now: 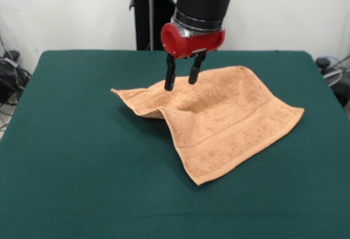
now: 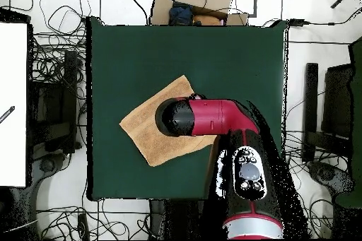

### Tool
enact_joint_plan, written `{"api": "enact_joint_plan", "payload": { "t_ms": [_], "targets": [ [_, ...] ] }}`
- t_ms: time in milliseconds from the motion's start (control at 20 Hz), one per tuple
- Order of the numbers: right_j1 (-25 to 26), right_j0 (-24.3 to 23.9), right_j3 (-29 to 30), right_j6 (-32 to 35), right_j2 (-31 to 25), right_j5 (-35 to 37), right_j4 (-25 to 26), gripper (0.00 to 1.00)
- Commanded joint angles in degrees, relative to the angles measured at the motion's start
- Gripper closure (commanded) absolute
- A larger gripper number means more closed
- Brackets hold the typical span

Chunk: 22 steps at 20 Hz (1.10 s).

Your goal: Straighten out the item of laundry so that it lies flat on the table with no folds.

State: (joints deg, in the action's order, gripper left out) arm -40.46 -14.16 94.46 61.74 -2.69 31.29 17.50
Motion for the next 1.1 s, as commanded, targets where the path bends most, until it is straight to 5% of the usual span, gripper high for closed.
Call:
{"api": "enact_joint_plan", "payload": {
  "t_ms": [50,1100],
  "targets": [
    [0.27,-0.26,4.0,9.64,-1.64,1.62,-1.61,0.0],
    [4.31,-0.47,4.47,10.94,-1.29,-4.56,0.37,0.0]
  ]
}}
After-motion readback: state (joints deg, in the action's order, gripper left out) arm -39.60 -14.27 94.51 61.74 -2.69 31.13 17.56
